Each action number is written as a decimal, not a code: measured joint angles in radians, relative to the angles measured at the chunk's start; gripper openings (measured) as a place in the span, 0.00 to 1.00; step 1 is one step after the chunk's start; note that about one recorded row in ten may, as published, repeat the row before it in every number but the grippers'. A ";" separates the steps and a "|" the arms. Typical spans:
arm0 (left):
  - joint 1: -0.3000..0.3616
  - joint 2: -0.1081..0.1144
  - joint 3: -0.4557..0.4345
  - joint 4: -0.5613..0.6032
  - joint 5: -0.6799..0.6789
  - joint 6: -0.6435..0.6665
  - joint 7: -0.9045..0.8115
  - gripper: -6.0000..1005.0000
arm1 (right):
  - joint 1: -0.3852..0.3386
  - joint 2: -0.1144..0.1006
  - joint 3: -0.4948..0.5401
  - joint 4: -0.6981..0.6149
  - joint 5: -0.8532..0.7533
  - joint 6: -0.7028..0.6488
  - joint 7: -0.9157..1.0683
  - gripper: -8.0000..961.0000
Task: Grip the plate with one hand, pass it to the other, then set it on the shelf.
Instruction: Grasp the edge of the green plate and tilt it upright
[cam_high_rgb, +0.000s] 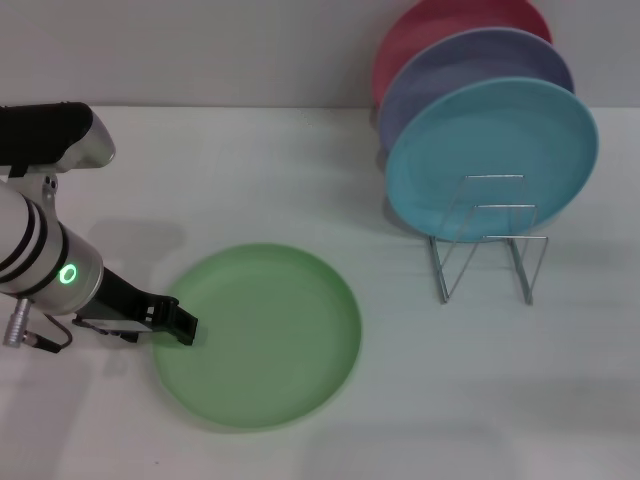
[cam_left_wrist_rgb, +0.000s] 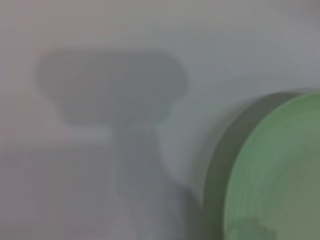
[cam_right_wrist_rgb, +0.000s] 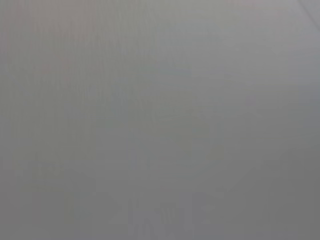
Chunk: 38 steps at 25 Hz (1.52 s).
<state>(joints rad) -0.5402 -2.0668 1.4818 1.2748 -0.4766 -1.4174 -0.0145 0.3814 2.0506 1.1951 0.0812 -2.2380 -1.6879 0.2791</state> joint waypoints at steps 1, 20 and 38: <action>0.000 0.000 0.001 -0.002 0.001 0.002 0.000 0.71 | 0.000 0.000 0.000 0.000 0.000 -0.001 0.000 0.61; -0.002 -0.001 0.027 -0.008 0.038 0.006 -0.003 0.34 | -0.010 0.005 0.000 -0.005 0.000 -0.052 0.000 0.61; -0.007 0.002 0.020 -0.008 0.031 -0.002 0.004 0.12 | -0.010 0.009 0.000 -0.008 0.000 -0.052 0.000 0.61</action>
<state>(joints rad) -0.5477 -2.0651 1.5019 1.2671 -0.4452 -1.4195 -0.0108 0.3712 2.0599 1.1949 0.0737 -2.2380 -1.7396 0.2791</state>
